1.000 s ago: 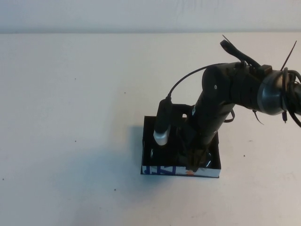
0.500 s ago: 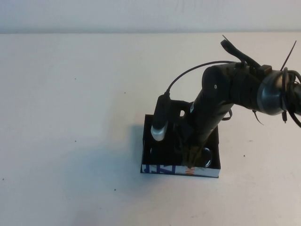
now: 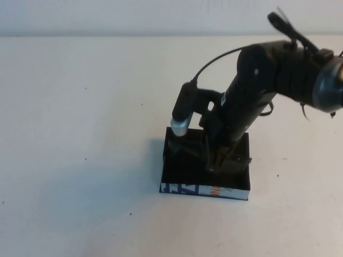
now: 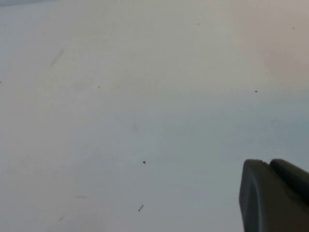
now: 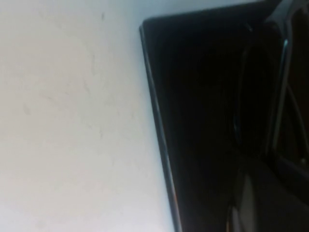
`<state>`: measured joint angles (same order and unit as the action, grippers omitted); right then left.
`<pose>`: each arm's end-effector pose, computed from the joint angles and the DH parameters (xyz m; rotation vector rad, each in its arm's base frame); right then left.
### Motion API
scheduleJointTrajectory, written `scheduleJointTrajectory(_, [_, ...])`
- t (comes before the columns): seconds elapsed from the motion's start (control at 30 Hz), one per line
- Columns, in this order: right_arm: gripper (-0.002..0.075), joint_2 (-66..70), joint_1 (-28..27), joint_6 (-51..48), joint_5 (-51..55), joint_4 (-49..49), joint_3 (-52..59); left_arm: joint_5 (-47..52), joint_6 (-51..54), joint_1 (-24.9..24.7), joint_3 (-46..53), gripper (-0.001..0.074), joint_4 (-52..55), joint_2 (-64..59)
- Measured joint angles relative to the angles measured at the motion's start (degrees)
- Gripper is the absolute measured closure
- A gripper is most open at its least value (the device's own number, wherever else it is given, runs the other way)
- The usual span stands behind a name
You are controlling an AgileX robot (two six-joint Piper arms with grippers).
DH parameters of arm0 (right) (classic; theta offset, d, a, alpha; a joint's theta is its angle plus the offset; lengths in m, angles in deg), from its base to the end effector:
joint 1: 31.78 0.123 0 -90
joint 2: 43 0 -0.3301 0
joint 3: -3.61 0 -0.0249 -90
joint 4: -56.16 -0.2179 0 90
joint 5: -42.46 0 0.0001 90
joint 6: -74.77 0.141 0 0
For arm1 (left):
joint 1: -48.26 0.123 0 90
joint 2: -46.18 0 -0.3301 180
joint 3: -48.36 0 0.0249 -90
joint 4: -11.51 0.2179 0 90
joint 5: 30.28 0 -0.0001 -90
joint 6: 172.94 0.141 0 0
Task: Take glasses out of glasses case
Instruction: Pick up the glasses from the glasses case, then place the glasses on the table
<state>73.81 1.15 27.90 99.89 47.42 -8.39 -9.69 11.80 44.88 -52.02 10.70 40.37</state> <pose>0.3336 0.2376 0.2530 -1.7371 2.2138 0.1444 0.0222 -0.0020 0.1596 0.1222 1.8463 0.0027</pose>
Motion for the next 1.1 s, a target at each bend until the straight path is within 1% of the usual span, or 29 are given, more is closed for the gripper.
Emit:
scheduleJointTrajectory(0.17, [0.0724, -5.36, 0.0, 12.76, 9.9, 3.3, -3.99, 0.0, 0.0, 0.0, 0.0, 0.0739, 0.0, 0.0])
scheduleJointTrajectory(0.27, [0.0724, -9.18, -1.47, 21.51, 12.23, 3.58, -4.1, 0.0, 0.0, 0.0, 0.0, 0.0739, 0.0, 0.0])
scheduleJointTrajectory(0.37, [0.0724, -13.47, -5.13, 27.75, 12.63, 3.06, -1.98, 0.0, 0.0, 0.0, 0.0, 0.0739, 0.0, 0.0])
scheduleJointTrajectory(0.43, [0.0724, -16.7, -8.47, 30.48, 12.77, 2.81, 0.8, 0.0, 0.0, 0.0, 0.0, 0.074, 0.0, 0.0])
scheduleJointTrajectory(0.5, [0.0724, -20.52, -12.92, 32.69, 12.75, 2.03, 5.17, 0.0, 0.0, 0.0, 0.0, 0.0739, 0.0, 0.0])
scheduleJointTrajectory(0.53, [0.0724, -22.48, -14.89, 33.25, 12.56, 1.45, 7.85, 0.0, 0.0, 0.0, 0.0, 0.0739, 0.0, 0.0])
scheduleJointTrajectory(0.6, [0.0724, -26.49, -20.65, 33.91, 10.82, -0.11, 13.56, 0.0, 0.0, 0.0, 0.0, 0.0739, 0.0, 0.0])
scheduleJointTrajectory(0.7, [0.0724, -31.67, -28.27, 34.36, 6.36, -3.49, 21.39, 0.0, 0.0, 0.0, 0.0, 0.074, 0.0, 0.0])
scheduleJointTrajectory(0.8, [0.0724, -35.58, -34.43, 34.36, 1.67, -8.37, 28.5, 0.0, 0.0, 0.0, 0.0, 0.0739, 0.0, 0.0])
scheduleJointTrajectory(0.9, [0.0724, -36.99, -36.52, 34.06, -3.78, -10.95, 34.95, 0.0, 0.0, 0.0, 0.0, 0.0739, 0.0, 0.0])
scheduleJointTrajectory(1.1, [0.0724, -34.05, -36.87, 28.28, -11.75, -13.45, 42.08, 0.0, 0.0, 0.0, 0.0, 0.074, 0.0, 0.0])
